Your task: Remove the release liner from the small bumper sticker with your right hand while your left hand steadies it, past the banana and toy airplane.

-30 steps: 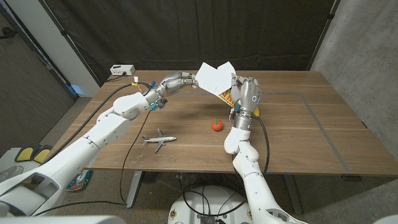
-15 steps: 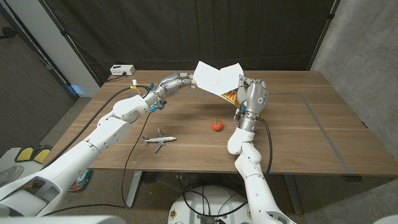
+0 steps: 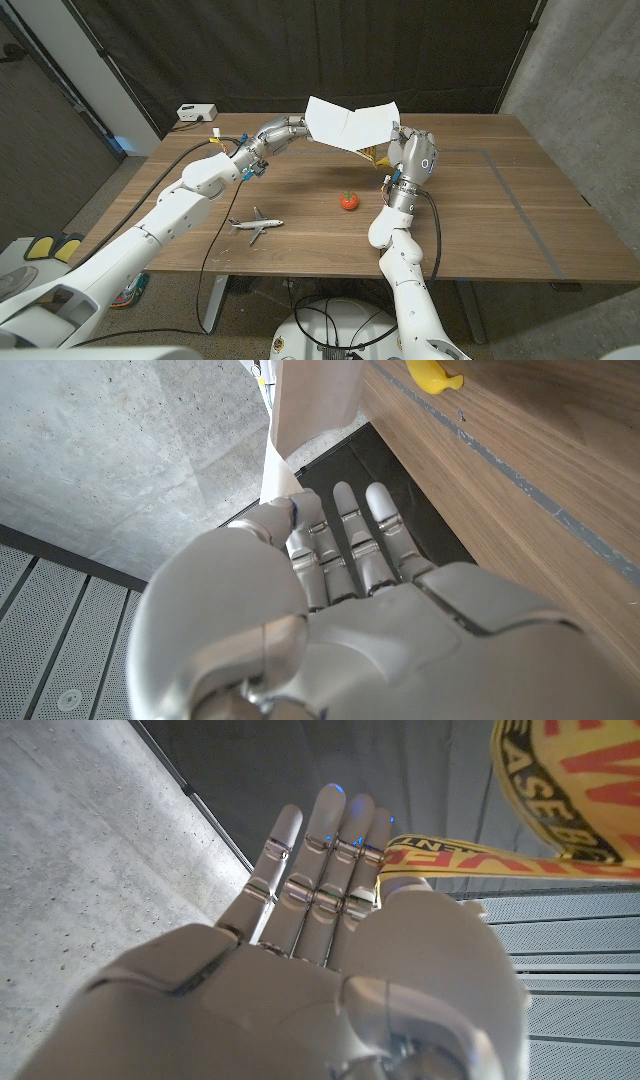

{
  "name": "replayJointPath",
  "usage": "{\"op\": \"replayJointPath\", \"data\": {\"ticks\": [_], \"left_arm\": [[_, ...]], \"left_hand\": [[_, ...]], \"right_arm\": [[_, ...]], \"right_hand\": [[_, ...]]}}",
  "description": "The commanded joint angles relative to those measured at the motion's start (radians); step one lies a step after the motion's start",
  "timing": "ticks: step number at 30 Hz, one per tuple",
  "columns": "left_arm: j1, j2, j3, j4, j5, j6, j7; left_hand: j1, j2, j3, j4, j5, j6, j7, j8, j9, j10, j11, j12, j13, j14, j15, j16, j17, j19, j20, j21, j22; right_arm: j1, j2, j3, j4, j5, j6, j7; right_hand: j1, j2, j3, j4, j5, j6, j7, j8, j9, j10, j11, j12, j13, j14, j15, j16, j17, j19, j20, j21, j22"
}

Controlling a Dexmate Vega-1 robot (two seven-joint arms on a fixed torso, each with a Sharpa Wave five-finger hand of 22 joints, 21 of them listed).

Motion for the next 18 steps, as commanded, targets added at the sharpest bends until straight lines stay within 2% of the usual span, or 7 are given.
{"op": "replayJointPath", "data": {"ticks": [1,5,8,11,12,17,18], "left_arm": [[-0.009,0.001,0.01,-0.003,-0.002,0.023,-0.009],[-0.015,0.001,0.012,0.003,-0.019,0.027,-0.037],[-0.017,-0.009,0.011,0.017,-0.034,0.015,-0.056],[-0.015,-0.009,0.009,0.016,-0.029,0.006,-0.053],[-0.015,-0.008,0.009,0.015,-0.029,0.005,-0.055],[-0.004,-0.009,0.004,0.007,-0.023,-0.011,-0.044],[-0.001,-0.008,0.002,0.006,-0.024,-0.014,-0.043]], "left_hand": [[-0.008,0.01,-0.01,0.014,0.009,0.046,0.04,-0.002,-0.014,0.017,0.0,-0.005,-0.004,0.0,-0.049,-0.007,0.007,-0.011,0.003,0.011,0.005],[-0.01,0.014,-0.014,0.014,0.008,0.032,0.032,-0.012,-0.03,0.019,0.012,-0.01,-0.016,0.004,-0.042,-0.009,0.008,-0.024,0.013,0.018,0.006],[-0.02,0.017,-0.029,0.017,-0.007,0.017,0.021,-0.024,-0.059,0.015,0.025,-0.027,-0.04,0.005,-0.029,-0.018,0.002,-0.046,0.03,0.03,0.008],[-0.032,0.016,-0.076,-0.002,-0.069,-0.038,0.012,-0.058,-0.105,0.001,0.042,-0.055,-0.075,-0.01,-0.014,-0.012,0.021,-0.071,0.054,0.039,0.003],[-0.039,0.015,-0.095,-0.007,-0.093,-0.076,0.0,-0.08,-0.122,-0.006,0.051,-0.067,-0.088,-0.02,-0.003,-0.012,0.026,-0.078,0.061,0.039,0.001],[-0.069,0.01,-0.132,-0.014,-0.155,-0.14,-0.019,-0.133,-0.169,-0.039,0.063,-0.11,-0.126,-0.043,0.012,-0.008,0.035,-0.116,0.092,0.012,-0.011],[-0.101,0.007,-0.146,-0.007,-0.19,-0.188,-0.019,-0.186,-0.21,-0.064,0.071,-0.142,-0.151,-0.064,0.018,-0.012,0.03,-0.143,0.11,-0.011,-0.015]], "right_arm": [[0.005,0.009,0.024,0.006,0.014,0.04,0.0],[0.005,0.004,0.023,0.007,0.023,0.051,0.0],[0.005,-0.002,0.023,0.01,0.032,0.06,0.0],[0.006,-0.007,0.02,0.012,0.042,0.066,0.0],[0.005,-0.01,0.018,0.013,0.046,0.067,0.0],[0.003,-0.027,0.003,0.012,0.057,0.069,0.0],[0.002,-0.032,-0.002,0.012,0.065,0.069,0.0]], "right_hand": [[-0.003,-0.004,0.012,-0.002,-0.003,-0.005,-0.015,-0.01,0.001,-0.003,-0.008,-0.007,-0.001,-0.007,-0.05,-0.007,0.006,-0.002,0.01,0.011,0.002],[-0.012,-0.003,0.013,0.004,-0.007,-0.014,-0.017,-0.016,0.002,-0.014,-0.019,-0.01,0.005,-0.024,-0.043,-0.014,0.011,-0.009,0.014,0.016,0.001],[-0.012,-0.016,0.018,-0.002,-0.01,-0.044,-0.039,-0.029,0.004,-0.051,-0.028,-0.028,0.006,-0.048,-0.033,-0.03,0.011,-0.02,0.025,0.023,-0.002],[-0.043,-0.034,0.014,0.005,-0.015,-0.105,-0.051,-0.049,0.006,-0.095,-0.031,-0.051,0.007,-0.075,-0.018,-0.071,-0.021,-0.031,0.036,0.034,-0.007],[-0.048,-0.035,0.017,0.005,-0.014,-0.131,-0.055,-0.056,0.007,-0.118,-0.033,-0.064,0.006,-0.079,-0.018,-0.082,-0.029,-0.034,0.038,0.038,-0.009],[-0.079,-0.048,0.026,0.004,-0.013,-0.278,-0.071,-0.081,0.008,-0.223,-0.033,-0.12,0.001,-0.133,-0.015,-0.137,-0.055,-0.066,0.045,0.048,-0.017],[-0.099,-0.056,0.019,0.011,-0.015,-0.311,-0.072,-0.083,0.008,-0.243,-0.032,-0.132,-0.001,-0.149,-0.009,-0.152,-0.063,-0.075,0.047,0.048,-0.019]]}}
